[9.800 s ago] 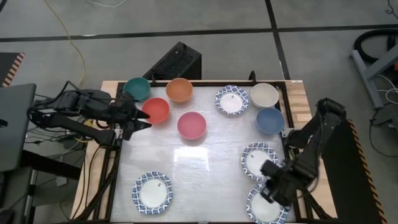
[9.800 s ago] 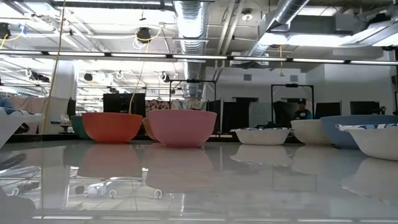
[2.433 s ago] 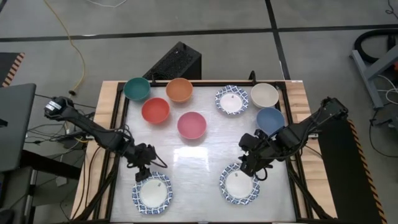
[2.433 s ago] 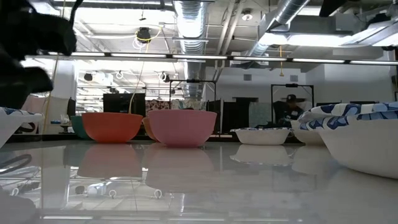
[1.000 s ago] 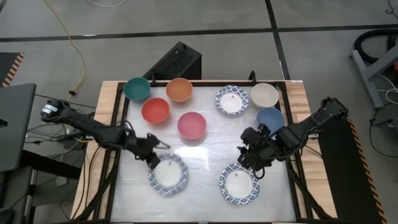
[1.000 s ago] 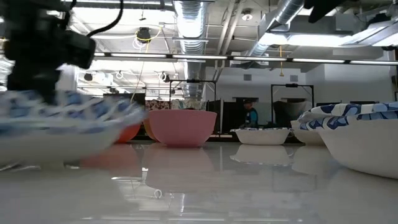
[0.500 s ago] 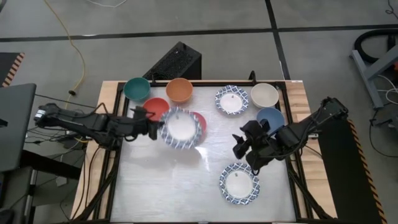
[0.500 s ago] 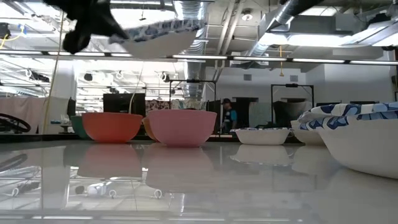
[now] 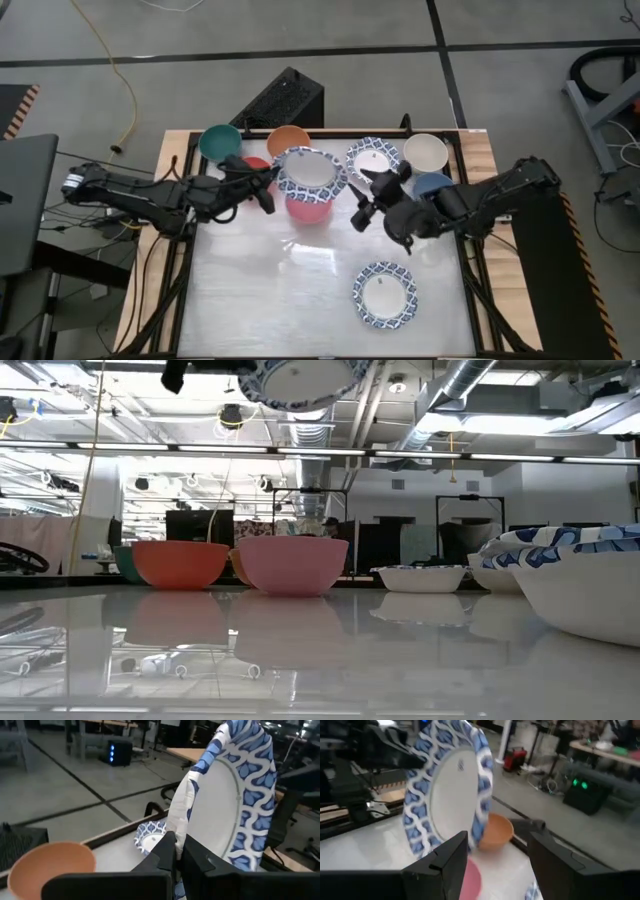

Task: Nest bowls inside each other
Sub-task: Stack the bottom left white bowl on top of the bottom right white bowl

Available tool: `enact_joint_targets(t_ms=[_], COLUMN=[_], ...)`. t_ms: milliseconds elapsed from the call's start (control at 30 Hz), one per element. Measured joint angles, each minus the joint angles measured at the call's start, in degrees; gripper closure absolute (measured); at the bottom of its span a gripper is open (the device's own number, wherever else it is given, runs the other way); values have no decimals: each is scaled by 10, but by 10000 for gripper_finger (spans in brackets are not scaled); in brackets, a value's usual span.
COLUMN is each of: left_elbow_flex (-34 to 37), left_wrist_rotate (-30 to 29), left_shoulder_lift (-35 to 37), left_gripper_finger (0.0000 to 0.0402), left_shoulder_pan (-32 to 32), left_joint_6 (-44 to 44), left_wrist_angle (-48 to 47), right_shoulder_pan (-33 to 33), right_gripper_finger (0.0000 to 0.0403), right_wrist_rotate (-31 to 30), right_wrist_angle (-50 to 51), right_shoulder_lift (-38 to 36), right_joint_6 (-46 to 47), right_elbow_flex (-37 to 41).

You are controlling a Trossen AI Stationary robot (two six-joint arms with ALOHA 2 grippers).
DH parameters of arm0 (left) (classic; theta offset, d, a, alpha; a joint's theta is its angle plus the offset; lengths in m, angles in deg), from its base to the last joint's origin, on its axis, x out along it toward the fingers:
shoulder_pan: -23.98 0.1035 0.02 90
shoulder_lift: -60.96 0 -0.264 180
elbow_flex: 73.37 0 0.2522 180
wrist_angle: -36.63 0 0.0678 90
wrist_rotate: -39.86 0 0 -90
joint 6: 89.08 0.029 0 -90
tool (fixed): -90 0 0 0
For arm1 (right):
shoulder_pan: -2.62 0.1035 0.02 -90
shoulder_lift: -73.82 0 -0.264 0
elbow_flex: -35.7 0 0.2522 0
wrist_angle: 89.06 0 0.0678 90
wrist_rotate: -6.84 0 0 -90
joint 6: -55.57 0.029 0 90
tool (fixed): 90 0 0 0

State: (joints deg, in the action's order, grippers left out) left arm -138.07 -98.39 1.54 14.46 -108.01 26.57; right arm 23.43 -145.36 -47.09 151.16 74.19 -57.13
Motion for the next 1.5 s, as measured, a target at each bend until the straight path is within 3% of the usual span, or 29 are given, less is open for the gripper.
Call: enact_joint_targets(t_ms=[200,533,667,833,900,1167,1500], left_elbow_flex=[-35,-38,-38,-38,-38,-38,-38], left_wrist_rotate=[0,-2,-1,-2,-1,98,135], left_shoulder_lift=[-27,-28,-29,-29,-31,-36,-28], left_gripper_finger=[401,401,401,401,395,305,148], left_shoulder_pan=[0,0,2,2,2,2,2], left_joint_6=[45,45,45,44,43,78,57], left_wrist_angle=[3,1,2,3,3,-6,-102], right_shoulder_pan=[-47,-73,-86,-107,-114,-117,-125], right_gripper_finger=[178,185,243,373,388,396,398], right_wrist_rotate=[97,100,137,199,210,214,254], right_wrist_angle=[-52,-47,-43,-28,-29,-16,203], right_shoulder_lift=[0,0,0,0,0,0,-24], right_joint_6=[-50,-50,-36,-18,-13,58,361], right_elbow_flex=[0,0,0,0,0,0,0])
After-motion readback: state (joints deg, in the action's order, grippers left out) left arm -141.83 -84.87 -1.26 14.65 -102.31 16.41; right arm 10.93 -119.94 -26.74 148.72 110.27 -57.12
